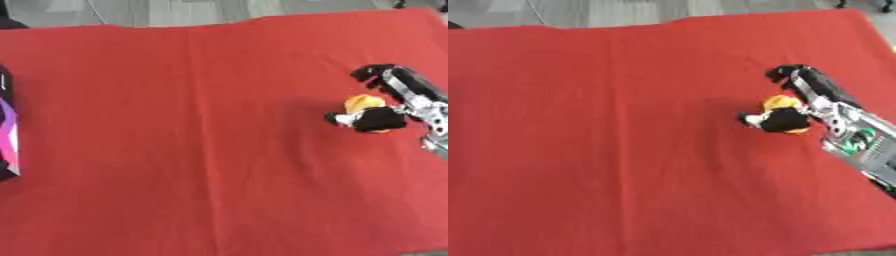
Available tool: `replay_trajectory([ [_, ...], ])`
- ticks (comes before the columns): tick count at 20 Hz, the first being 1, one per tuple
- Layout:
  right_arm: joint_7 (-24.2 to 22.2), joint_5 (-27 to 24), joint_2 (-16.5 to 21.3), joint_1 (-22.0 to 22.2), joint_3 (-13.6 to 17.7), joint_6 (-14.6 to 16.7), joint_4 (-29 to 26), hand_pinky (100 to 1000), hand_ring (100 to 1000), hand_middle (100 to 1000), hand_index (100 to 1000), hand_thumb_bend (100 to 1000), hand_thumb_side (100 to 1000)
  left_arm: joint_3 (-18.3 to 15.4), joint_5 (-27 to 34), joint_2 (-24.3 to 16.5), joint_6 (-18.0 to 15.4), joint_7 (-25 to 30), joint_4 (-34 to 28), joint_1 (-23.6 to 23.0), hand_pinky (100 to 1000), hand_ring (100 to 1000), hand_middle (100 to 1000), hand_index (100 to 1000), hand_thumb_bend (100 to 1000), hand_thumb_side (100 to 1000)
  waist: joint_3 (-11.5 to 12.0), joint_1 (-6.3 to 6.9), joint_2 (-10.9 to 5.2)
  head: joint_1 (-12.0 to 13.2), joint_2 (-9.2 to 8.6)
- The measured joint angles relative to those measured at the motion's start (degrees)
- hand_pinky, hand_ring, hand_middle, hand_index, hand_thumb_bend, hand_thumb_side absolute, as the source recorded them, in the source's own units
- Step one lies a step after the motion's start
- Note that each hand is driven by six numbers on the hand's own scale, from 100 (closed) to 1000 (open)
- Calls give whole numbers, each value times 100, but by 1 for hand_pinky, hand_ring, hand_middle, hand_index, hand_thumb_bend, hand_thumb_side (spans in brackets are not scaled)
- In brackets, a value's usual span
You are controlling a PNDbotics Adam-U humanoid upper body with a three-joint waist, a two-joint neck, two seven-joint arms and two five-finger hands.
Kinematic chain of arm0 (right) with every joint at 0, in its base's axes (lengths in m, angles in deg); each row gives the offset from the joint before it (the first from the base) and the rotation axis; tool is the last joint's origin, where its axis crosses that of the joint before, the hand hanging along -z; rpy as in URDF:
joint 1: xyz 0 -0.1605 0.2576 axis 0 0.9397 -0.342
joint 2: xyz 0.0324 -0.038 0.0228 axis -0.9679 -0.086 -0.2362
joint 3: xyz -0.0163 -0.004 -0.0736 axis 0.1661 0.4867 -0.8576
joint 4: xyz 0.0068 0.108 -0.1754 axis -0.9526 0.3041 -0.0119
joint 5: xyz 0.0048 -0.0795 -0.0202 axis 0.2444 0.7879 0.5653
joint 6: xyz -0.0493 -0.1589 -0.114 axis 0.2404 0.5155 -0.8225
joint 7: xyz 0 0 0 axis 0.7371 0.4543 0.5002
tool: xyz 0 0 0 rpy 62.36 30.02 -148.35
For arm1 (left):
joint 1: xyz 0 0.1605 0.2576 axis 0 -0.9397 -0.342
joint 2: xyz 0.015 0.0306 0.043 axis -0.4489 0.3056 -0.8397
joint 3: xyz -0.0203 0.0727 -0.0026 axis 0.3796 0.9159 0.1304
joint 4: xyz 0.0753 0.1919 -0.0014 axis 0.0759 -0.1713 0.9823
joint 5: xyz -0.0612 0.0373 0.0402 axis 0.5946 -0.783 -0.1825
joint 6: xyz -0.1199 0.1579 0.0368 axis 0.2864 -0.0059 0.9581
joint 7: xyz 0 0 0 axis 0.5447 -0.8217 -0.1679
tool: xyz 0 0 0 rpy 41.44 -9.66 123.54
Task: Pick up the objects with one hand, pass them to the other hand, and then place them into the box on the other side of the table.
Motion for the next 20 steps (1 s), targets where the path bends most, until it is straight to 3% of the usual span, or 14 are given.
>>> replay_trajectory([
  [5,232,-71,57,382,148,38,-5,823,813,786,846,582,366,0,0,-1,-2,4,30,0,535,622,638,708,137,100,0,-9,0,-24,0],
  [9,468,-198,194,416,436,134,-5,802,804,773,829,600,325,-1,-14,-25,1,1,34,-31,540,622,639,707,155,100,-48,-9,0,-58,47],
  [15,1266,-1024,828,-399,1322,361,-3,793,797,769,821,626,311,-2,-79,-31,18,-16,66,-41,549,625,642,707,194,100,-96,-9,0,-216,187],
  [20,1365,-1529,1302,-653,1625,168,-4,816,817,796,857,622,341,-2,-136,-43,19,-17,100,-43,548,624,641,704,188,100,-95,-12,0,-361,197],
])
